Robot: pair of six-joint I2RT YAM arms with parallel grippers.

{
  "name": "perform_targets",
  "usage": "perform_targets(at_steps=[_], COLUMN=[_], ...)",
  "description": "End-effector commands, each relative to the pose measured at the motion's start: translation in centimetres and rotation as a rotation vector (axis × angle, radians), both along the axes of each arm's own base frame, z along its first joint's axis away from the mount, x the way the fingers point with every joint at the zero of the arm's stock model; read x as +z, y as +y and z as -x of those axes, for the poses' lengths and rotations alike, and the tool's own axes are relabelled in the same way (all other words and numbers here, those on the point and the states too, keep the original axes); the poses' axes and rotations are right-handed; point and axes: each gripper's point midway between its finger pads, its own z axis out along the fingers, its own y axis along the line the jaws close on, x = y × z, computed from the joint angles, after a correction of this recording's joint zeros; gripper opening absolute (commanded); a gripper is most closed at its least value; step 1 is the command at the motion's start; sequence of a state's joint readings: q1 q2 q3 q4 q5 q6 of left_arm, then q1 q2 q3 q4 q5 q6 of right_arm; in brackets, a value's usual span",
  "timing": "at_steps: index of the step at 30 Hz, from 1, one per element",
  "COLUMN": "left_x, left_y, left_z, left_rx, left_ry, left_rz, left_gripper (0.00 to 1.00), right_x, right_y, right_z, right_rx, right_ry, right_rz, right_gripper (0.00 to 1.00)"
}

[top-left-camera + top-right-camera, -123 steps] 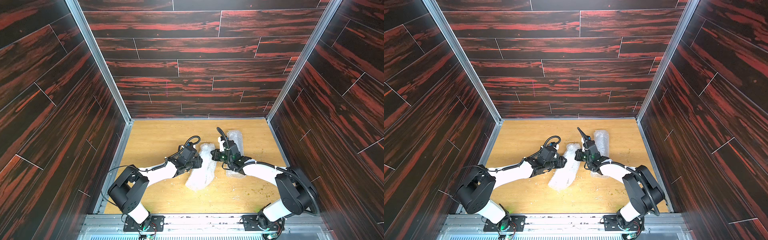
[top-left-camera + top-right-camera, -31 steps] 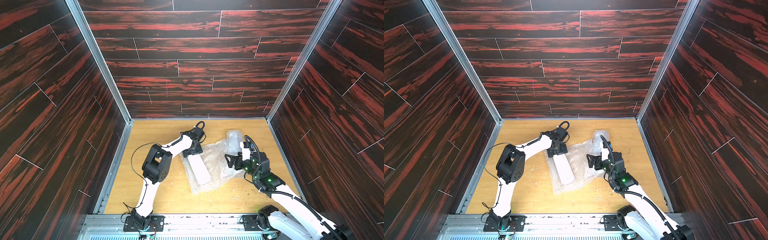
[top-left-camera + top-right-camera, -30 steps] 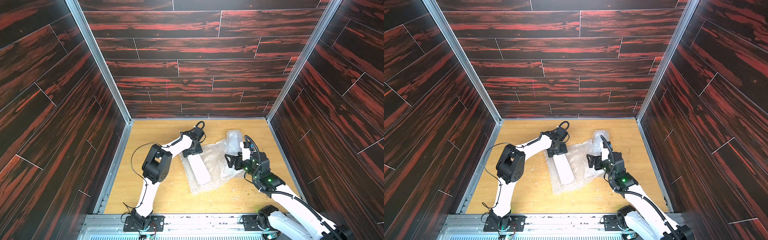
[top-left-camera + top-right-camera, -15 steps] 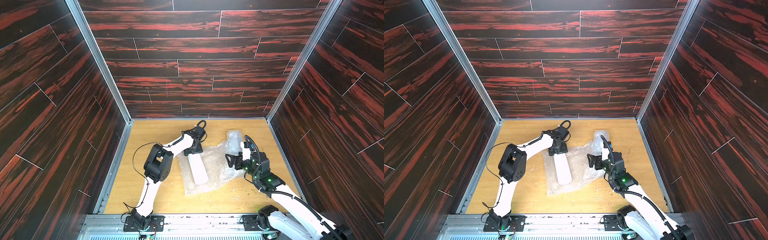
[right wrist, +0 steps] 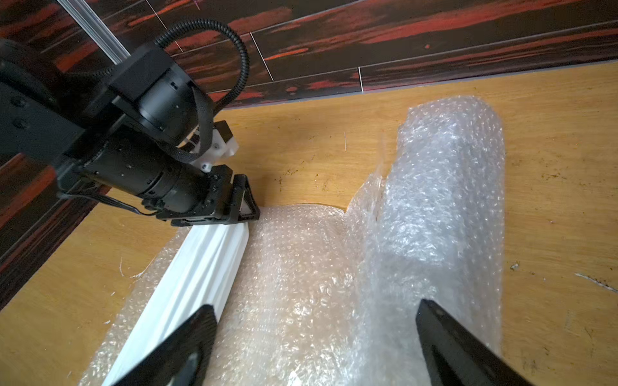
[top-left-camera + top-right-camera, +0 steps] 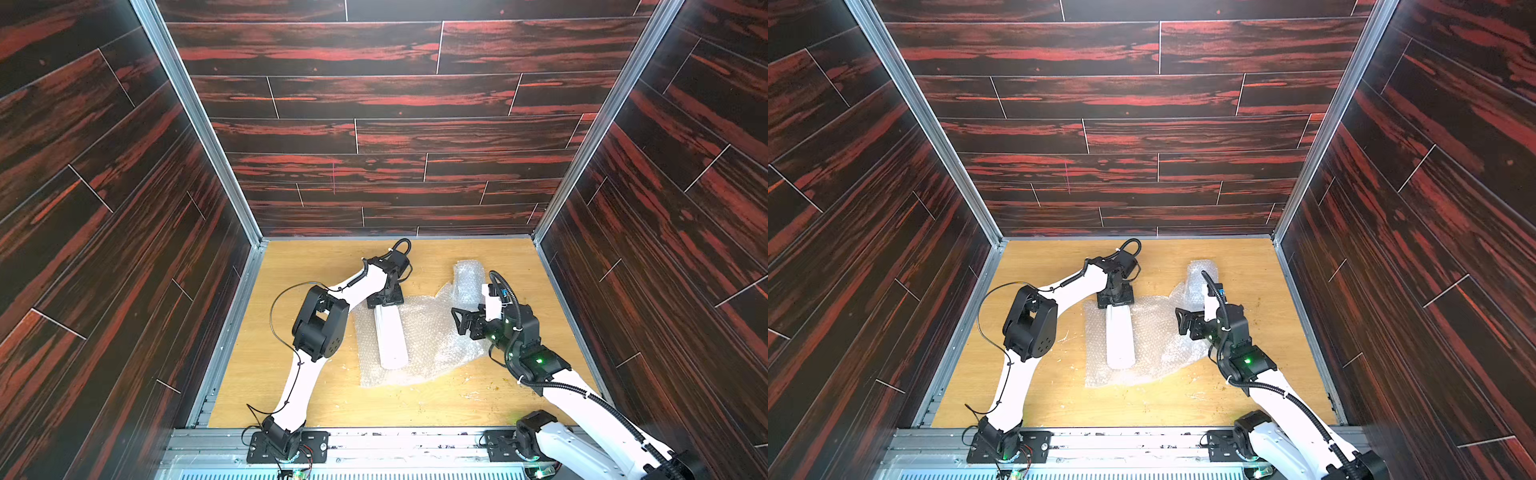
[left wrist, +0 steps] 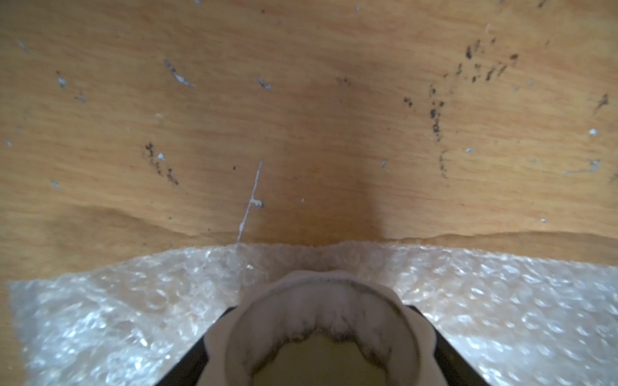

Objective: Unwrap the vase from the bubble wrap
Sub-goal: Pick up the vase from the bubble wrap.

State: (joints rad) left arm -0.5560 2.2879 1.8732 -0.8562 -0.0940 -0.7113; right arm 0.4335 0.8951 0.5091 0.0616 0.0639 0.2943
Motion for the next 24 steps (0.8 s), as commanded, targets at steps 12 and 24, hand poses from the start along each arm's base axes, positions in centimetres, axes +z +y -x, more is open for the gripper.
perform_targets(at_steps=[12,24], left_x=[10.0,20.5], left_y=[5.3,6.6], left_z=[0.9,-1.6], left_rx=[-0.131,-0.146], left_ry=[-0.211,-0.728], left_rz=[-0.176,-0.193], left_gripper=[0.00,0.00], right_x=[-0.1,-1.1], right_y=[1.5,3.7], right_z=[-0.5,-1.2], right_rx=[0.036,0.097], right_ry=[0.061,0.141], right_rz=[-0.047,-0.128], right_gripper=[0.96,0.96])
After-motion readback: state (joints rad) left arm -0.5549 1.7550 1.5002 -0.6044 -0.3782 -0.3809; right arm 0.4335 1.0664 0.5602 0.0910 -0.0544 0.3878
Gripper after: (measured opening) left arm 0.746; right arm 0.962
